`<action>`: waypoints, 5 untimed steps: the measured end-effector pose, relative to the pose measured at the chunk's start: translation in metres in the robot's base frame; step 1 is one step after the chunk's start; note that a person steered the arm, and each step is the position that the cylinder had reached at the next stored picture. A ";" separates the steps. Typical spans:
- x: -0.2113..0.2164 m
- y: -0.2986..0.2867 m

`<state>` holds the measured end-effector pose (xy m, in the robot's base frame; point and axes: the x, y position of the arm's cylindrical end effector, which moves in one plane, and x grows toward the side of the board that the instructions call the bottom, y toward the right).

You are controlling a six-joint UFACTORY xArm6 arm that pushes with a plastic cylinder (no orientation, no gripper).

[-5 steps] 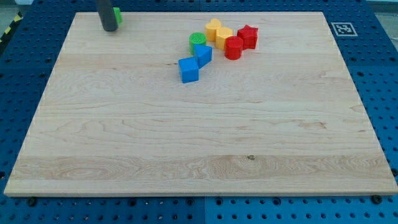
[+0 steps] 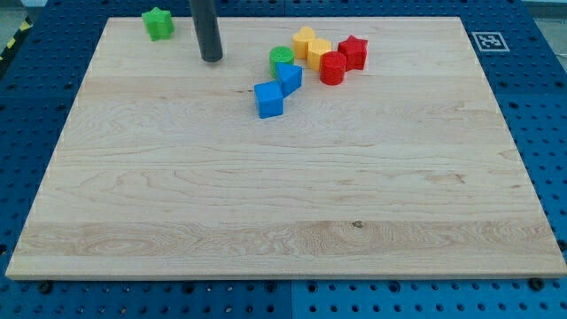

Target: Separate the blue blocks

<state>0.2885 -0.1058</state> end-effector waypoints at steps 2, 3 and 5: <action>0.038 0.061; 0.069 0.069; 0.080 0.117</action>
<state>0.3682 0.0112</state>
